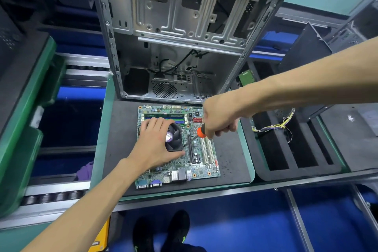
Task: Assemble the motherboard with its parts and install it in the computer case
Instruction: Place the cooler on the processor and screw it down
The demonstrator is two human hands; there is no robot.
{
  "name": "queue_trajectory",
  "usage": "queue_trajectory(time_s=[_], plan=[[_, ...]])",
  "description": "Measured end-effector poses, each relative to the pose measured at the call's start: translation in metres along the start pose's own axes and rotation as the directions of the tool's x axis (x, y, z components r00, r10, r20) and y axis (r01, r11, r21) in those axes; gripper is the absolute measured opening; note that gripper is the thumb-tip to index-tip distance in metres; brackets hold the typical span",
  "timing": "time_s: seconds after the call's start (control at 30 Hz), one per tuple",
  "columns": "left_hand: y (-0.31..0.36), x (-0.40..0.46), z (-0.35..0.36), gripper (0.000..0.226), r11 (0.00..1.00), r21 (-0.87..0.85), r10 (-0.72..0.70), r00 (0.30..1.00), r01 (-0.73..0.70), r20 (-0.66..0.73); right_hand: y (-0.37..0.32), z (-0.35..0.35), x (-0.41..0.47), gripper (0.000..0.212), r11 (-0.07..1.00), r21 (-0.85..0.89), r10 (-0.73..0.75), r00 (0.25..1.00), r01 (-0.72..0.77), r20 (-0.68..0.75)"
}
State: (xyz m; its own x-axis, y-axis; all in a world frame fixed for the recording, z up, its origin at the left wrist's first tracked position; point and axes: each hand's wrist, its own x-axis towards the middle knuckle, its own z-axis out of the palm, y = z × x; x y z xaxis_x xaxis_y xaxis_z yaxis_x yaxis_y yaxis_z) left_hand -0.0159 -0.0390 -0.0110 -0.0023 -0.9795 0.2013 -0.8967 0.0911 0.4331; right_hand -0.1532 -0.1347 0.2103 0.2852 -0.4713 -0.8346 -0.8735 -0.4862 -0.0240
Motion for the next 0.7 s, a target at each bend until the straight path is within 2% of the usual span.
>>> queue_trajectory(time_s=[0.03,0.07,0.1,0.13,0.17,0.2,0.23,0.27,0.3,0.33,0.37,0.4,0.43,0.47,0.53,0.57,0.6,0.63,0.67,0.7], plan=[[0.0,0.0,0.0,0.084,1.0,-0.005,0.003,1.0,-0.003,-0.014,0.0,0.0,-0.003,0.017,0.961,-0.267,-0.104,0.99,0.076,-0.092],[0.0,-0.001,0.0,0.083,1.0,-0.009,0.007,1.0,-0.007,-0.03,0.0,0.0,-0.006,0.018,0.839,-0.53,-0.242,0.957,0.124,-0.16],[0.0,-0.001,0.001,0.083,1.0,-0.009,0.009,0.999,-0.01,-0.045,0.001,0.0,-0.007,0.02,0.662,-0.739,-0.38,0.907,0.128,-0.183],[0.0,-0.002,0.001,0.082,1.0,-0.008,0.011,0.999,-0.011,-0.05,0.002,0.0,-0.009,0.022,0.479,-0.871,-0.487,0.858,0.109,-0.16],[0.0,-0.002,0.002,0.082,1.0,-0.006,0.012,0.999,-0.013,-0.045,0.003,0.0,-0.009,0.025,0.347,-0.932,-0.559,0.821,0.105,-0.116],[-0.001,-0.002,0.003,0.082,1.0,-0.004,0.012,0.999,-0.012,-0.039,0.003,0.001,-0.01,0.026,0.287,-0.952,-0.582,0.809,0.103,-0.087],[-0.002,-0.001,0.004,0.082,1.0,-0.002,0.01,0.999,-0.01,-0.038,0.003,0.004,-0.009,0.027,0.35,-0.931,-0.559,0.821,0.105,-0.118],[-0.002,-0.001,0.004,0.082,1.0,-0.001,0.009,0.999,-0.009,-0.041,0.001,0.008,-0.007,0.029,0.566,-0.817,-0.465,0.862,0.116,-0.2],[-0.003,-0.001,0.004,0.082,1.0,0.0,0.011,0.999,-0.011,-0.045,-0.002,0.011,-0.003,0.032,0.835,-0.542,-0.272,0.928,0.097,-0.253],[-0.003,-0.001,0.005,0.082,1.0,0.001,0.015,0.999,-0.015,-0.051,-0.003,0.013,0.003,0.035,0.987,-0.158,-0.04,0.982,0.01,-0.185],[-0.003,-0.001,0.005,0.082,1.0,0.001,0.017,0.998,-0.017,-0.058,-0.004,0.014,0.008,0.035,0.975,0.187,0.131,0.991,-0.123,-0.032],[-0.002,-0.001,0.005,0.083,1.0,0.002,0.017,0.998,-0.017,-0.061,-0.003,0.012,0.009,0.033,0.894,0.395,0.193,0.977,-0.213,0.09],[-0.002,-0.001,0.005,0.083,1.0,0.003,0.018,0.998,-0.017,-0.06,0.0,0.01,0.011,0.031,0.843,0.477,0.206,0.968,-0.249,0.141],[-0.002,0.0,0.005,0.083,1.0,0.002,0.019,0.998,-0.019,-0.06,0.002,0.008,0.01,0.03,0.843,0.478,0.195,0.969,-0.245,0.154],[-0.002,0.0,0.005,0.083,1.0,-0.003,0.025,0.998,-0.025,-0.063,0.004,0.008,0.006,0.031,0.917,0.363,0.128,0.984,-0.166,0.127],[-0.002,0.0,0.004,0.083,1.0,-0.002,0.025,0.998,-0.026,-0.061,0.003,0.009,0.002,0.029,0.968,0.233,0.081,0.994,-0.097,0.078],[-0.002,0.0,0.004,0.083,1.0,0.0,0.028,0.998,-0.028,-0.059,0.002,0.011,-0.002,0.022,1.0,0.026,0.016,1.0,-0.016,0.004],[-0.002,-0.001,0.004,0.083,1.0,0.002,0.031,0.998,-0.031,-0.059,0.002,0.013,-0.007,0.017,0.964,-0.257,-0.088,0.993,0.065,-0.08],[-0.002,-0.001,0.004,0.083,1.0,0.003,0.03,0.998,-0.03,-0.063,0.003,0.014,-0.01,0.019,0.835,-0.538,-0.232,0.961,0.117,-0.151],[-0.002,-0.001,0.004,0.083,1.0,0.004,0.03,0.997,-0.029,-0.069,0.005,0.015,-0.012,0.022,0.656,-0.744,-0.376,0.91,0.127,-0.176]])
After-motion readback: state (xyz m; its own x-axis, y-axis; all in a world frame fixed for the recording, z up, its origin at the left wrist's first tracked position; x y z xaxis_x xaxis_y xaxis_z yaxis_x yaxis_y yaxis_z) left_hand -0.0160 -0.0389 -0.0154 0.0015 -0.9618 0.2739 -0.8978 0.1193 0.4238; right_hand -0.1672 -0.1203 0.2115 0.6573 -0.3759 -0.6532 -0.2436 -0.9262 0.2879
